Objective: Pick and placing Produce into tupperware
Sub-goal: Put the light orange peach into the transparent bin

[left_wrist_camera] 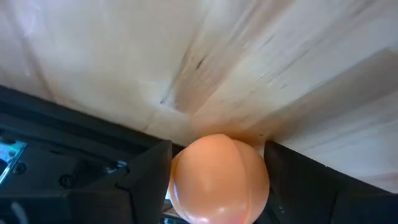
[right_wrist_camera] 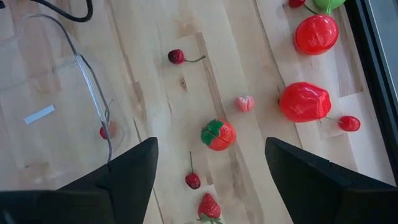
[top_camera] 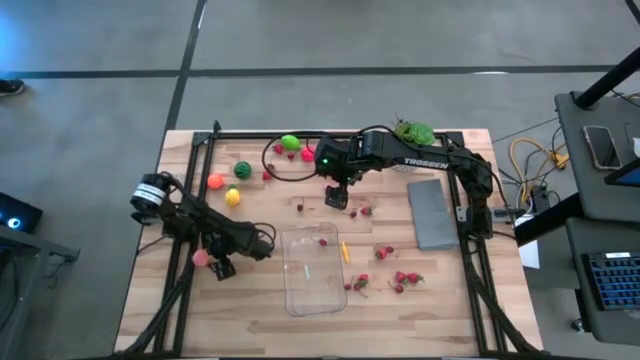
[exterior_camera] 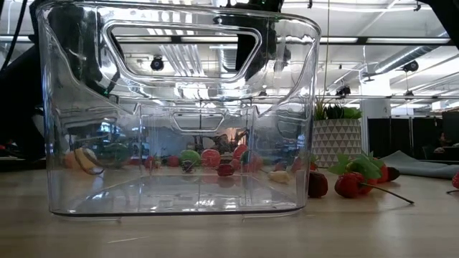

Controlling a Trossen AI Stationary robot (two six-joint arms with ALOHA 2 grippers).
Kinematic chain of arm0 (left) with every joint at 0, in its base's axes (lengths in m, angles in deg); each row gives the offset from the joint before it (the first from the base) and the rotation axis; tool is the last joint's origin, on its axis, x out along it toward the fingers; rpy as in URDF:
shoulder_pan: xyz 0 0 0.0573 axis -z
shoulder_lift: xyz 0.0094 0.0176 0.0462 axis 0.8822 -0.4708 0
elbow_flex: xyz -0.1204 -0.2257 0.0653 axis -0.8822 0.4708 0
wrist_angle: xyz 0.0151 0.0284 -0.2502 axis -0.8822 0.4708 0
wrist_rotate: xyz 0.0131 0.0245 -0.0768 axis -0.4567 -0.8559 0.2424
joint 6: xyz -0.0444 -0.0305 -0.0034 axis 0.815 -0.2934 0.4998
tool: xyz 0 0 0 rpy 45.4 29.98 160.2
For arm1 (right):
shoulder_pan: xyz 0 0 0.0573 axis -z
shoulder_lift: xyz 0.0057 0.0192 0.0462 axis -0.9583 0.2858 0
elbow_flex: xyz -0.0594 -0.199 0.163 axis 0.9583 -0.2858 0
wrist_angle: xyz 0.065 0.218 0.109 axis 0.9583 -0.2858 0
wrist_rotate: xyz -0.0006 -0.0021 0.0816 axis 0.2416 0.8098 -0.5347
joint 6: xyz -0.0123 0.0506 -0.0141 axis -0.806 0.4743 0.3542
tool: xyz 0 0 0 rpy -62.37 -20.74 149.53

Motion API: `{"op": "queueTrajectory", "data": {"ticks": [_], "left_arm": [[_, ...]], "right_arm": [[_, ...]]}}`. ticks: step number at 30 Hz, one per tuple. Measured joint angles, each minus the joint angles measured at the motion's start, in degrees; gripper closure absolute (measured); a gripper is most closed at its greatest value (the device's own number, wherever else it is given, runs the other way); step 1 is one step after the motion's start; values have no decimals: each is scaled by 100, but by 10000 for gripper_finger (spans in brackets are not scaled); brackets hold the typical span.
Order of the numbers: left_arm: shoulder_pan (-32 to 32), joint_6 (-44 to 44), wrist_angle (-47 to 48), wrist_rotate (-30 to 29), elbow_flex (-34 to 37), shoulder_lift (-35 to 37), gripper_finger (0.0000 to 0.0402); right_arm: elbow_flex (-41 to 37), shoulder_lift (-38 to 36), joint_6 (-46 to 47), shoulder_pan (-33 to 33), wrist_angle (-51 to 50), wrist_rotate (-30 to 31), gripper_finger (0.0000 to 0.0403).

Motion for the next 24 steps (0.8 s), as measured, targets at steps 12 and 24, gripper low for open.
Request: {"op": "queueTrajectory", "data": {"ticks": [12,24], "left_arm": [[-5,86,-111,-135,-100,0,162],[8,92,-221,-185,-93,11,162]], "right_arm": [[0,0,37,0,73,1,115],[0,0,125,0,-2,1,115]]}}
